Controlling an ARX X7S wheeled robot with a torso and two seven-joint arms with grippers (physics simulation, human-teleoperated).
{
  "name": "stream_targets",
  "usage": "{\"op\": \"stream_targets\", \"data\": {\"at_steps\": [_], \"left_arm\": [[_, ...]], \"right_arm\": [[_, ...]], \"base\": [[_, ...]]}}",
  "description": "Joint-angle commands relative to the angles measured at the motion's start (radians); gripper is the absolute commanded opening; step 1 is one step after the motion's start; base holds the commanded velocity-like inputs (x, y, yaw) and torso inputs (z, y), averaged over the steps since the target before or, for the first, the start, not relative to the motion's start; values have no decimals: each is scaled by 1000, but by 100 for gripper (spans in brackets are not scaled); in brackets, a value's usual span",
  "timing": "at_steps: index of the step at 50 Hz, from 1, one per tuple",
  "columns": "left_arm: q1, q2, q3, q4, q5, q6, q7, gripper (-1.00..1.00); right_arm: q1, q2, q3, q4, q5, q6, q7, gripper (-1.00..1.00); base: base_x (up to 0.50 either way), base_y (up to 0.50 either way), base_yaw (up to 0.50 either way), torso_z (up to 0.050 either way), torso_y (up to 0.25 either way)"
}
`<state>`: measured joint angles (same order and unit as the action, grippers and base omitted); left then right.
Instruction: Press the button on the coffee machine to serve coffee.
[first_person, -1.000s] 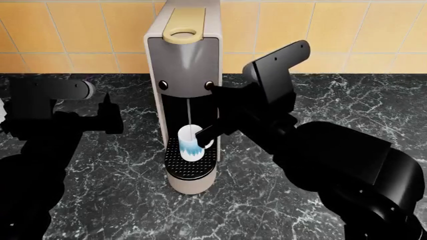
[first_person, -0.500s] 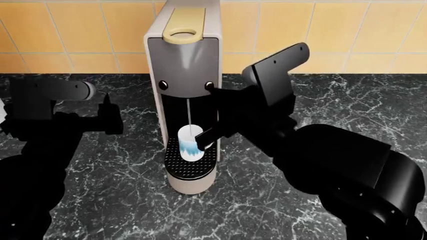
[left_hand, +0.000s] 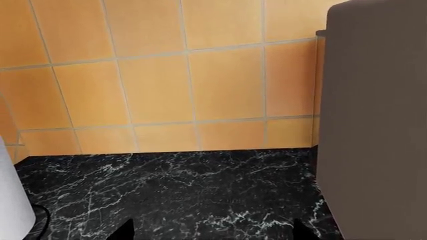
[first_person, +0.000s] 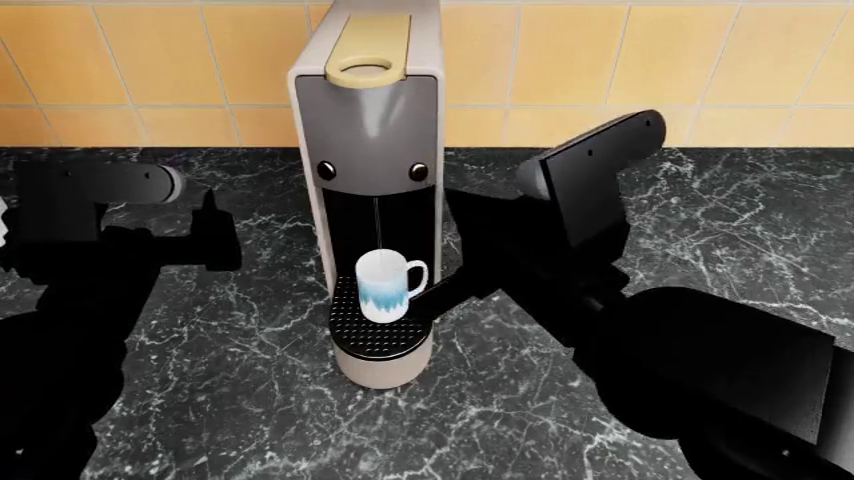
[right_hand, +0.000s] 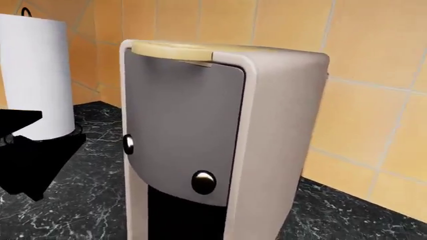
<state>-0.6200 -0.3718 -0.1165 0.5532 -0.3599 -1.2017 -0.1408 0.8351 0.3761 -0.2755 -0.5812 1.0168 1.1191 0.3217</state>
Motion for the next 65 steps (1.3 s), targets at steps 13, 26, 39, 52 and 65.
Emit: {"op": "stream_targets", "data": {"at_steps": [13,26,39,52,65], "left_arm": [[29,-3,-14,7,15,36,5,100],[59,1,8,-6,25,67,-1,100],[129,-1,-1,-22,30,128,8,100],[231,-15,-28,-64,45,223,26,100],[303,-15,-60,-78,45,280,35,100]], "right_arm": [[-150,126,63,-98,-95,-53,72,-100],[-214,148,87,-73,-125,-107,67,100],[-351,181,119,-53,-188,-211,56,100],[-475,217,181,-72,-191,-248,78,100],[-623,233,305,-98,-184,-328,107,100]], "base": [[0,0,0,0,0],[0,0,0,0,0],[0,0,0,0,0],[0,0,0,0,0],[0,0,0,0,0]]}}
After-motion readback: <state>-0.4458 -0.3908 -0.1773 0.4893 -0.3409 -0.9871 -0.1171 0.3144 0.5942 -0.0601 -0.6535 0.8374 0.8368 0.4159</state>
